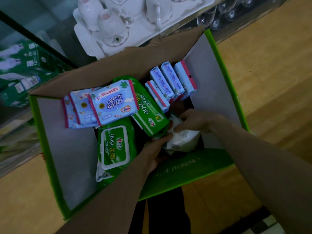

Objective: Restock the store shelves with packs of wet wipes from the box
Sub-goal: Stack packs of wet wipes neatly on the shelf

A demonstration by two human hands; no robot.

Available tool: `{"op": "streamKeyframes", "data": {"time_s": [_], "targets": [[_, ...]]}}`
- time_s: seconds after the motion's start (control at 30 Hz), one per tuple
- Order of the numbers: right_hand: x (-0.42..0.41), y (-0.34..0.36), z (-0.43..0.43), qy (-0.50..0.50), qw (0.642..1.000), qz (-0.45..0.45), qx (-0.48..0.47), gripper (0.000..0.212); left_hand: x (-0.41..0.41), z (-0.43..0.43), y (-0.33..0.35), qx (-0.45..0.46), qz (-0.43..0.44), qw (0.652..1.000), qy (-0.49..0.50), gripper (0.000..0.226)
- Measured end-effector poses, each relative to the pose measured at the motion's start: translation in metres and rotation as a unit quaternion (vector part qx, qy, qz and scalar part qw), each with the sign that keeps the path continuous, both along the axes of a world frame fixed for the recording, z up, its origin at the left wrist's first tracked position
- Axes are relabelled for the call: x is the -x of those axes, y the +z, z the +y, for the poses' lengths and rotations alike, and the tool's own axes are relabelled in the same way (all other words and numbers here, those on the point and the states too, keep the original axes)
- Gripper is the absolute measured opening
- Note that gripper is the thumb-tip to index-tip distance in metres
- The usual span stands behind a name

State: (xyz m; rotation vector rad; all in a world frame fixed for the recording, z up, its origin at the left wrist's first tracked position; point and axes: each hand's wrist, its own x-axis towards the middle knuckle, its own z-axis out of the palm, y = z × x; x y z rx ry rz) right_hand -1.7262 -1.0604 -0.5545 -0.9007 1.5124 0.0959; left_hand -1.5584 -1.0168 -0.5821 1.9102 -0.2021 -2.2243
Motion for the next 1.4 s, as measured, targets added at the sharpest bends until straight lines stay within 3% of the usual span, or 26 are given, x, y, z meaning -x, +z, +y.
{"op": "streamKeyframes", "data": {"time_s": [0.07,0.17,0.4,0.47,0.63,0.8,0.9,0.97,1.07,1.13,1.27,1.4], "targets": [[0.003,0.004,0.003,-0.017,0.999,-0.039,-0.029,0.056,-0.001,0.002,0.001,0.008,-0.001,1.000,-0.015,0.055],[0.003,0.015,0.010,0.046,0.998,-0.041,-0.018,0.075,-0.003,0.007,0.015,0.027,-0.004,0.998,-0.063,0.044],[-0.005,0.045,0.029,0.130,0.988,0.063,0.060,0.037,0.006,0.015,0.048,0.023,-0.028,0.996,-0.087,0.032],[-0.011,0.054,0.031,0.139,0.982,0.117,0.048,0.036,0.010,0.008,0.055,0.028,-0.034,0.994,-0.098,0.030],[-0.006,0.063,0.049,0.045,0.989,0.139,0.027,0.020,0.010,-0.002,0.079,0.028,-0.022,0.994,-0.103,0.024],[-0.021,0.062,0.053,0.070,0.982,0.174,-0.019,0.040,-0.009,-0.021,0.093,0.065,-0.028,0.992,-0.108,0.025],[-0.010,0.070,0.046,0.000,0.989,0.137,-0.050,0.040,-0.026,-0.039,0.105,0.066,-0.013,0.994,-0.089,0.005],[0.003,0.087,0.047,-0.101,0.991,0.075,-0.055,0.044,-0.038,-0.051,0.110,0.069,-0.021,0.994,-0.082,0.013],[0.013,0.113,0.049,-0.322,0.940,-0.105,-0.048,0.047,-0.052,-0.060,0.117,0.053,-0.039,0.992,-0.112,0.023],[0.006,0.123,0.045,-0.367,0.916,-0.164,-0.005,0.039,-0.053,-0.061,0.126,0.042,-0.032,0.989,-0.140,0.024],[-0.021,0.135,0.030,-0.310,0.937,-0.146,0.070,0.028,-0.046,-0.067,0.142,0.011,0.070,0.992,-0.106,0.052],[-0.029,0.134,0.021,-0.361,0.920,-0.087,0.127,0.024,-0.049,-0.074,0.152,0.058,0.070,0.988,-0.122,0.034]]}}
